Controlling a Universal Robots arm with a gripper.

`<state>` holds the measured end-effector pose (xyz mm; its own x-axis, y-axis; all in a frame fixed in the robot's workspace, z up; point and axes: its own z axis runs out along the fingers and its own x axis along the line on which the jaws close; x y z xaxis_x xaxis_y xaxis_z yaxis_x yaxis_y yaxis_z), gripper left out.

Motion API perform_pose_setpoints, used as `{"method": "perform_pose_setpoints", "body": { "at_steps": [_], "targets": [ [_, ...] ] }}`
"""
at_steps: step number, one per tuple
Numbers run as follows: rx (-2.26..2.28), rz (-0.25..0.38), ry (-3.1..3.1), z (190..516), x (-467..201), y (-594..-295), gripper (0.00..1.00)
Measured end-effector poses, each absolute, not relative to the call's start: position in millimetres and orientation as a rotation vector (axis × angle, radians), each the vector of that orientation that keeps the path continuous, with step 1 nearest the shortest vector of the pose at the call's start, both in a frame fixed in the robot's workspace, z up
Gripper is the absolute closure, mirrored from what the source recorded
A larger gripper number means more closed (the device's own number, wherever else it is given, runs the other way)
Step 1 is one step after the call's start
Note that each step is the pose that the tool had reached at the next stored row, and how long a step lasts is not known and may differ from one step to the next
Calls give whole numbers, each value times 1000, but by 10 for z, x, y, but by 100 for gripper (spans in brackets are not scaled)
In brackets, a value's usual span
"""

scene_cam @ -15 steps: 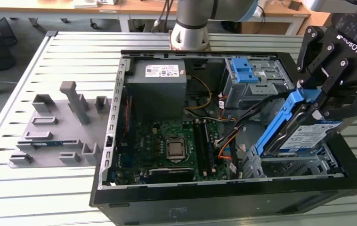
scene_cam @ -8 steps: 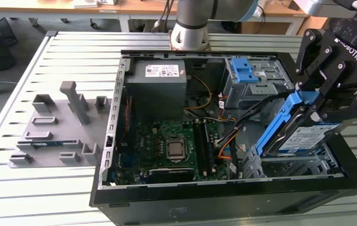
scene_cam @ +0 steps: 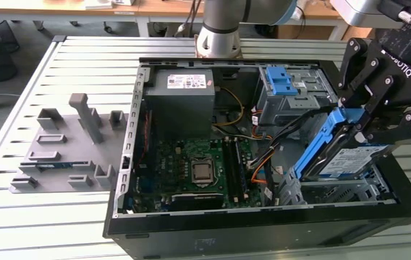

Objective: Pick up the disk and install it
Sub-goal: 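Insert the disk into the insertion slot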

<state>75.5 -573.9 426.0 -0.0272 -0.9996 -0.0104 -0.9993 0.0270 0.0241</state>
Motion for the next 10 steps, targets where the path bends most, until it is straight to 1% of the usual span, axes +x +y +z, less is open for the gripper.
{"method": "perform_pose_setpoints", "body": {
  "at_steps": [10],
  "targets": [
    [2184,-39,-2244,4187,755,-5739,64]
  ]
}}
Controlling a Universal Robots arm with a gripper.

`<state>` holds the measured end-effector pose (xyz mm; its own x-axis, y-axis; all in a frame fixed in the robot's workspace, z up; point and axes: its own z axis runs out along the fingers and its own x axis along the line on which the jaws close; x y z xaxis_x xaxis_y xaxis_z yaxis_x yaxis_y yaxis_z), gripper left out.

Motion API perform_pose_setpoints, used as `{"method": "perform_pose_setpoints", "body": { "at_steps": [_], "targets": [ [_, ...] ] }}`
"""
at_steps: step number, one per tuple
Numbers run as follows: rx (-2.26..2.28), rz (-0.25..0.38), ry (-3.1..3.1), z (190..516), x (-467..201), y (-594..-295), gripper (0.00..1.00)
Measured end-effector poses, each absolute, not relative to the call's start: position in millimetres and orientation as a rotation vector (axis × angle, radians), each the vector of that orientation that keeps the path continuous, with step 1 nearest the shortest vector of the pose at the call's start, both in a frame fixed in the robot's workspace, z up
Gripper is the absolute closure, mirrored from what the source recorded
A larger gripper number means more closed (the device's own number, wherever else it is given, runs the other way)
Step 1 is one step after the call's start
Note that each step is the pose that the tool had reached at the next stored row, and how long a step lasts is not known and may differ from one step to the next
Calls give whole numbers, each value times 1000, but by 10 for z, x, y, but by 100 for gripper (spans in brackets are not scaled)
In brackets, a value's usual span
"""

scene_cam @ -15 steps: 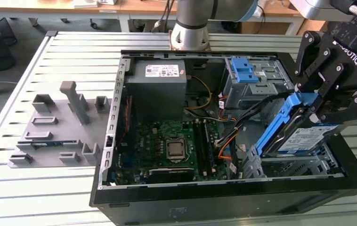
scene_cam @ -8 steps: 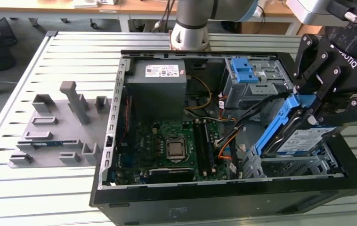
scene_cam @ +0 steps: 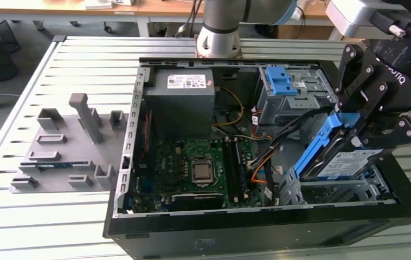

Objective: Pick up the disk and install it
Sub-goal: 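Insert the disk into the insertion slot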

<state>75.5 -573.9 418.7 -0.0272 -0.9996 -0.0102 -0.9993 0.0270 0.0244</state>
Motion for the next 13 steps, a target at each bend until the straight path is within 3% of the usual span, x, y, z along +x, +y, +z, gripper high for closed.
{"method": "perform_pose_setpoints", "body": {
  "at_steps": [13],
  "targets": [
    [2184,-39,-2244,4094,756,-5739,64]
  ]
}}
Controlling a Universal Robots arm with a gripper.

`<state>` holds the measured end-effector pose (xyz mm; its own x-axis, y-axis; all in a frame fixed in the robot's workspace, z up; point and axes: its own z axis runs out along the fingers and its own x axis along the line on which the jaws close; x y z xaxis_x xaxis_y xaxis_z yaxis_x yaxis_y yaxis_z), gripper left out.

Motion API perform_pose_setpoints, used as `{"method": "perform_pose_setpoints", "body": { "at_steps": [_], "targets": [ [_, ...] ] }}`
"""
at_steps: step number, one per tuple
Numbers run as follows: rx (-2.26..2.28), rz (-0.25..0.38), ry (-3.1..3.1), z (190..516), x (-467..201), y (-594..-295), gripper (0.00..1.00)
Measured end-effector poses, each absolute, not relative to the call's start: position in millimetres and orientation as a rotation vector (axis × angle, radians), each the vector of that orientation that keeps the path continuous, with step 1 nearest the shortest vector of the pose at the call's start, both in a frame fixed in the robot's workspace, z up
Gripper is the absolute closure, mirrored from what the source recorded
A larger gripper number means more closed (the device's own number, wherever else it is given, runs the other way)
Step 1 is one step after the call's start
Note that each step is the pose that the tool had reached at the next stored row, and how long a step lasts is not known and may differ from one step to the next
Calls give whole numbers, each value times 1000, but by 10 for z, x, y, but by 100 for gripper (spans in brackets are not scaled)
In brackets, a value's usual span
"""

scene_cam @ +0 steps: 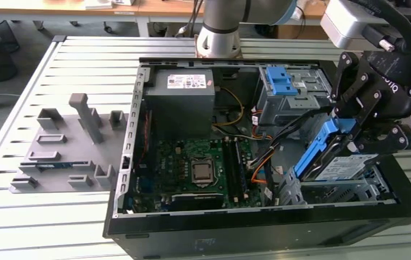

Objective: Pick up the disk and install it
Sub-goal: 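Insert the disk into the insertion slot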

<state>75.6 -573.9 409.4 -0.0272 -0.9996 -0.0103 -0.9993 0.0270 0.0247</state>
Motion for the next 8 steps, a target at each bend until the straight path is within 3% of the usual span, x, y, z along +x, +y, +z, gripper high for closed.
{"method": "perform_pose_setpoints", "body": {
  "at_steps": [8],
  "targets": [
    [2184,-40,-2244,4033,756,-5739,64]
  ]
}}
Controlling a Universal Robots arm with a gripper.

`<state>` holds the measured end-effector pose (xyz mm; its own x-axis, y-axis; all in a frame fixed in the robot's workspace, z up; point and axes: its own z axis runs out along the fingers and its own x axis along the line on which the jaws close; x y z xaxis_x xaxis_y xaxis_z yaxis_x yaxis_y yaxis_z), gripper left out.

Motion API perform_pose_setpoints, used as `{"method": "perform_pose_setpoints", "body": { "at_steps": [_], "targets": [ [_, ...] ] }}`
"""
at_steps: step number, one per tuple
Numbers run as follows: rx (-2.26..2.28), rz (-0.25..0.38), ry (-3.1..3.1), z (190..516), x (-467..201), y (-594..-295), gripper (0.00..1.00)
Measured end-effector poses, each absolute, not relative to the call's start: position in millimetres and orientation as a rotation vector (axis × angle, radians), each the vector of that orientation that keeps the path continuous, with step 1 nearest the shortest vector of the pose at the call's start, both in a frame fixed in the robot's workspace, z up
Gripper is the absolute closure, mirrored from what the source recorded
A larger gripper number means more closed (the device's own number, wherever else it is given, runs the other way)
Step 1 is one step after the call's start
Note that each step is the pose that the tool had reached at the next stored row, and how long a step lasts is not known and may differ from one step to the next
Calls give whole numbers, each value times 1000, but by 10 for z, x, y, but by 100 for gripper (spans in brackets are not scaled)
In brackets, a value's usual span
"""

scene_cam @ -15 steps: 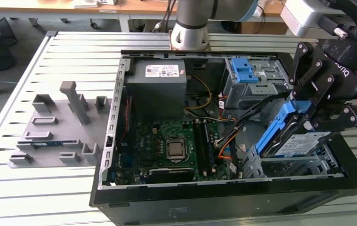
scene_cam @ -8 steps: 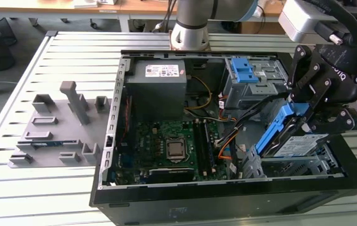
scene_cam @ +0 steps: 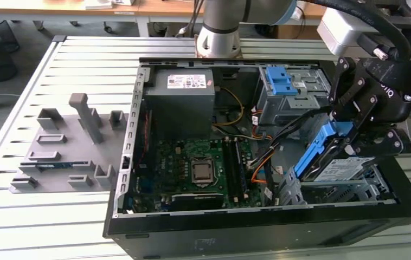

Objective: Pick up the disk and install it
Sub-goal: 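Insert the disk into the insertion slot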

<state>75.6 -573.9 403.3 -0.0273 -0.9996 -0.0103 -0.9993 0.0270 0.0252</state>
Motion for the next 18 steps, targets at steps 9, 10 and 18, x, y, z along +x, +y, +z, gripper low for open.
{"method": "perform_pose_setpoints", "body": {
  "at_steps": [9,10,18],
  "targets": [
    [2184,-40,-2244,3962,756,-5739,64],
    [2184,-40,-2244,3955,757,-5739,64],
    [2184,-40,-2244,3900,757,-5739,64]
  ]
}}
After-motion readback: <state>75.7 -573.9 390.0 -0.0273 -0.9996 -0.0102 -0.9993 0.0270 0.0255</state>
